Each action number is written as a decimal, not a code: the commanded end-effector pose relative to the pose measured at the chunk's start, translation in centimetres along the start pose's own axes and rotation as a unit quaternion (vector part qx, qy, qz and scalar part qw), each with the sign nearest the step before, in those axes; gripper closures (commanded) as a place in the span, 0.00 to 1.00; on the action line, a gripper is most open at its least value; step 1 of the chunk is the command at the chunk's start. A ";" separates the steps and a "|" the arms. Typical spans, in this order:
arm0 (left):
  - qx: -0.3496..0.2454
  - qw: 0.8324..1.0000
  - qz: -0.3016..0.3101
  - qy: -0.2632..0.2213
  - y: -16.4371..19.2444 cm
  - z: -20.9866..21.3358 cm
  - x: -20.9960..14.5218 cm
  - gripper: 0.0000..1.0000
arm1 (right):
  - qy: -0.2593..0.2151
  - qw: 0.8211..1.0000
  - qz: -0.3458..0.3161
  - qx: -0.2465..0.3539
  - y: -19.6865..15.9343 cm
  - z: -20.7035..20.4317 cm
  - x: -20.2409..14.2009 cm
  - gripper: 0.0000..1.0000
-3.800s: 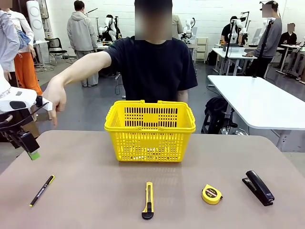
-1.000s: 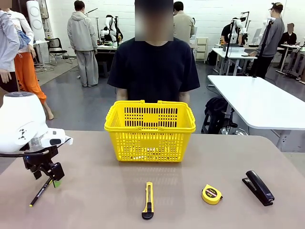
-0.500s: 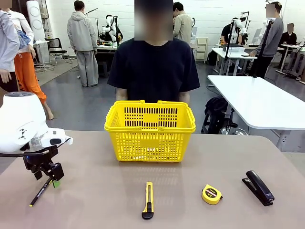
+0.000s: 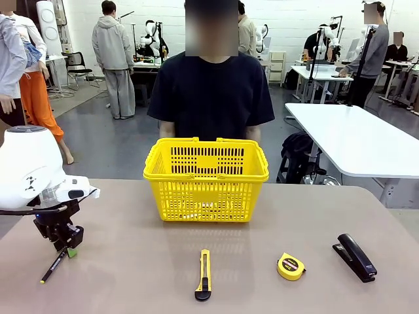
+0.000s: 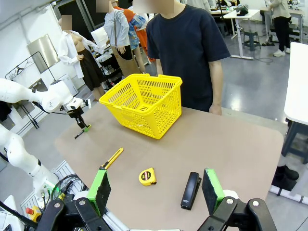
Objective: Place the items the person wants into the basket.
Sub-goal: Pick up the item the person points to and place it in the Market Basket.
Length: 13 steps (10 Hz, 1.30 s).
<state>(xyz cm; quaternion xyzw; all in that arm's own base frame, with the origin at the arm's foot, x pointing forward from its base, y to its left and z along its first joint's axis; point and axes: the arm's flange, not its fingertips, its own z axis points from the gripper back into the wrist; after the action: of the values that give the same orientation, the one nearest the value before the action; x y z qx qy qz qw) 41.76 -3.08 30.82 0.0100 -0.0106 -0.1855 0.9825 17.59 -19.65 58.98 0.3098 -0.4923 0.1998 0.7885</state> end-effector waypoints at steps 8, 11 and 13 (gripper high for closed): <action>0.003 1.000 0.001 0.027 -1.4 1.2 -4.7 0.99 | -0.008 1.000 0.004 0.007 -0.1 -0.2 0.1 0.00; 0.002 0.998 -0.060 0.021 -1.5 14.2 -5.2 0.99 | -0.008 1.000 0.004 0.007 -0.1 -0.2 0.1 0.00; 0.019 0.995 -0.093 0.043 -1.5 20.6 -5.2 0.99 | -0.008 1.000 0.004 0.007 -0.1 -0.2 0.1 0.00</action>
<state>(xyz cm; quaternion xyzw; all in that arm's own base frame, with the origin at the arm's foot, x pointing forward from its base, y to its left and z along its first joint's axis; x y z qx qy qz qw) 34.42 -3.01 49.24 0.0216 0.0181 -0.2531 0.9670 17.61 -19.65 58.97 0.3099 -0.4920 0.1998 0.7887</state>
